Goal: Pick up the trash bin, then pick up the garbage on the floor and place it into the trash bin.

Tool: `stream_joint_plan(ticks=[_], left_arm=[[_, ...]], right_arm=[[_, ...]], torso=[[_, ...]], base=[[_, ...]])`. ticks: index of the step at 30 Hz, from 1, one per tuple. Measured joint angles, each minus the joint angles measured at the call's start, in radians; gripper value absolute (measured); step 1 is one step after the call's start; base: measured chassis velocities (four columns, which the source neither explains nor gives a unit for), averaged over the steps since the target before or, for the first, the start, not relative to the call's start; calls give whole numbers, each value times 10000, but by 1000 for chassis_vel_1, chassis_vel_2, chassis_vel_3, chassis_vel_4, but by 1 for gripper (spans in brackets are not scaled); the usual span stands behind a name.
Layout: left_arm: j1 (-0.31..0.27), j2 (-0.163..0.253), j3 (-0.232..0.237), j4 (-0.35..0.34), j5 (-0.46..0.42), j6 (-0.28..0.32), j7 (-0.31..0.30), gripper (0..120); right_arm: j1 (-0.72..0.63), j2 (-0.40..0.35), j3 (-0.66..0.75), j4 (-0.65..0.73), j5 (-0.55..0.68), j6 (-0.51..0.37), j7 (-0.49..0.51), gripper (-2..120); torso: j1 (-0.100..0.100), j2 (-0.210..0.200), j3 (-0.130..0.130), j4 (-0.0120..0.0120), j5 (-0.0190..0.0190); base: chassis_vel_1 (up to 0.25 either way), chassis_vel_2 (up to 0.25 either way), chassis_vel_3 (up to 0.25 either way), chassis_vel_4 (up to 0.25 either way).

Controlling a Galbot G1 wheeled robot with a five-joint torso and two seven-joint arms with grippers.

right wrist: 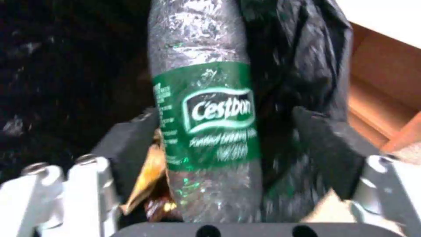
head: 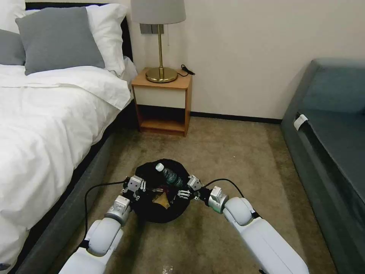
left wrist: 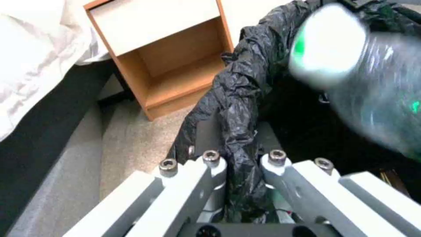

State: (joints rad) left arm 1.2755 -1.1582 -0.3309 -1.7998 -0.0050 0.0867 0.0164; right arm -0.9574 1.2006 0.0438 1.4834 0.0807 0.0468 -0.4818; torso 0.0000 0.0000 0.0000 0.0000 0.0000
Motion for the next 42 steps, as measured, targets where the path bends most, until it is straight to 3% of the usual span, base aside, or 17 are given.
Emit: stream_joint_plan(ticks=[2,5,15,22,29,40,42], left_arm=[[-12,3,-69,34,-59,-1,-9,4],[-22,4,-106,73,-114,0,-8,4],[-80,-30,-319,105,-550,3,-95,4],[-76,-150,-563,83,-1327,60,-492,4],[-208,-149,-651,-90,-2318,302,-924,4],[-489,-125,-748,-302,-3766,680,-1438,4],[-422,-289,-695,-445,-4869,897,-1952,4]], right_arm=[[-108,-79,154,108,6,3,-1,96],[-218,-118,338,269,29,3,-2,99],[-522,-432,1635,915,424,-250,-9,100],[-715,-1307,3245,382,509,-123,47,100],[-959,-1148,4583,-585,303,163,309,100],[-1508,-622,5874,-790,357,208,708,100],[-1760,-291,6339,-655,412,208,811,100]], torso=[[0,0,0,0,0],[0,0,0,0,0],[0,0,0,1,2],[0,0,0,-1,-2],[0,-1,0,-1,3],[0,-1,1,0,1],[0,-2,1,1,-2]], base=[[0,0,0,0],[0,0,0,0],[0,0,0,0],[0,0,0,0],[0,0,0,0],[0,0,0,0],[0,0,0,0]])
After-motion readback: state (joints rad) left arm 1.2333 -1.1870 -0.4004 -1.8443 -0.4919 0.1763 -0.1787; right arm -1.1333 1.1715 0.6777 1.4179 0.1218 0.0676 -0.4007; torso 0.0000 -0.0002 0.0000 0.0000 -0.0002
